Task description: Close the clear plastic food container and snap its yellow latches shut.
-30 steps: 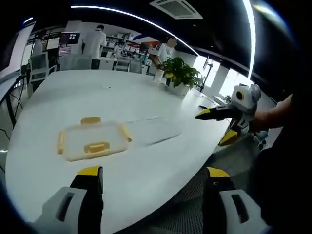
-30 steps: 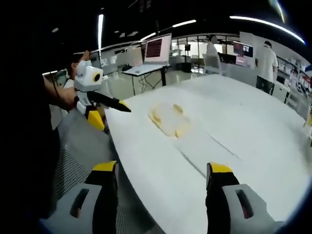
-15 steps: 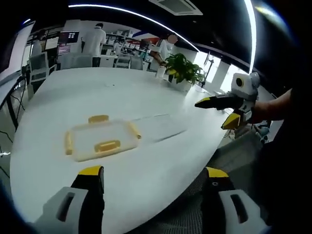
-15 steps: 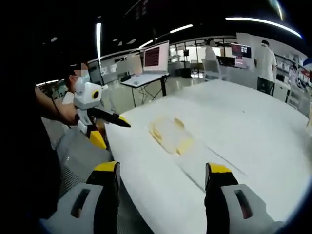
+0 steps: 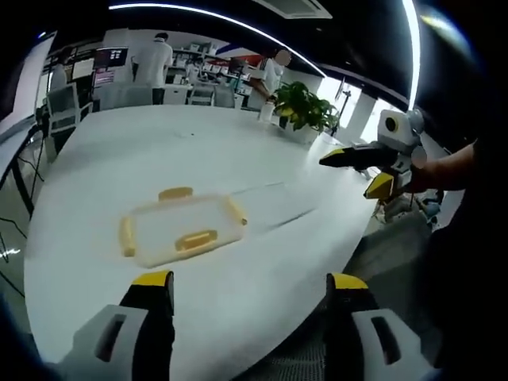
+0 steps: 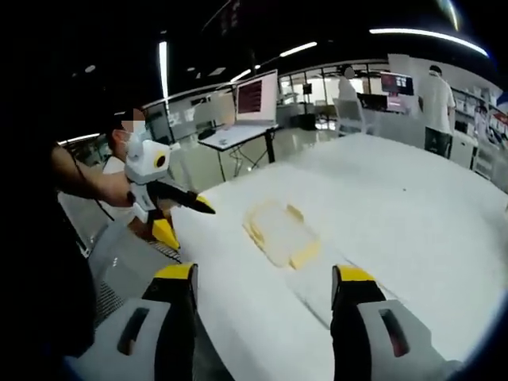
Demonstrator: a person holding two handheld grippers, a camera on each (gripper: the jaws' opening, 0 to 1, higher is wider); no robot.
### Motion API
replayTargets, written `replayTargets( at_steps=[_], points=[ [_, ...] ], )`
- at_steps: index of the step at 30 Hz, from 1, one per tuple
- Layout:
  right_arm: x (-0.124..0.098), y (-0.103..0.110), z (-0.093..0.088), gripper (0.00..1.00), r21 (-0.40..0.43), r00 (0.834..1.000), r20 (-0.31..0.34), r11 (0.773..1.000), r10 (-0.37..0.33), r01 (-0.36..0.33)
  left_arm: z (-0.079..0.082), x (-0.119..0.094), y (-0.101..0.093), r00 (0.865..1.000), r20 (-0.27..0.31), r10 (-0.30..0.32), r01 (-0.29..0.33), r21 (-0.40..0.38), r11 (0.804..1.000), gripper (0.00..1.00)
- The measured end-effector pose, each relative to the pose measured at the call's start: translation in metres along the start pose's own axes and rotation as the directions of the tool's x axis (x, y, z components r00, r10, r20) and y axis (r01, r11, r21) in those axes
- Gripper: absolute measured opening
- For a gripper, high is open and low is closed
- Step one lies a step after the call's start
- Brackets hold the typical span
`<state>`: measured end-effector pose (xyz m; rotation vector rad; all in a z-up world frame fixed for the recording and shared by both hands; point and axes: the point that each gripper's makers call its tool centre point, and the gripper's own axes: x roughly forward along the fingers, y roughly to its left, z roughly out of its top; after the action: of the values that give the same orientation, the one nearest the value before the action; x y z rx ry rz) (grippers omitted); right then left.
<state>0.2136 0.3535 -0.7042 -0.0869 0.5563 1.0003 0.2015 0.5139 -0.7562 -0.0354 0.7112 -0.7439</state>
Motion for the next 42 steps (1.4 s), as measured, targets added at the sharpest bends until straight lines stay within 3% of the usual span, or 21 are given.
replayTargets(
  at_steps=[11, 25, 34, 42],
  points=[
    [0.020, 0.000, 0.004, 0.62, -0.019, 0.999, -0.027, 0.999, 0.037, -0.038, 0.013, -0.002, 0.017, 1.000, -0.015, 0.002, -0.002, 0.014, 1.000, 0.72],
    [0.044, -0.014, 0.019, 0.61, -0.041, 0.999, -0.028, 0.999, 0.031, -0.032, 0.008, 0.006, 0.031, 0.997, -0.072, -0.004, 0.008, 0.058, 0.998, 0.71],
    [0.063, -0.017, 0.018, 0.61, -0.101, 0.998, -0.054, 0.994, 0.040, -0.045, 0.013, 0.006, 0.050, 0.996, -0.090, 0.007, 0.000, 0.076, 0.997, 0.69],
    [0.074, -0.027, 0.015, 0.60, -0.102, 0.996, -0.086, 0.994, 0.034, -0.043, 0.016, 0.010, 0.059, 0.994, -0.110, 0.006, 0.006, 0.108, 0.994, 0.69]
  ],
)
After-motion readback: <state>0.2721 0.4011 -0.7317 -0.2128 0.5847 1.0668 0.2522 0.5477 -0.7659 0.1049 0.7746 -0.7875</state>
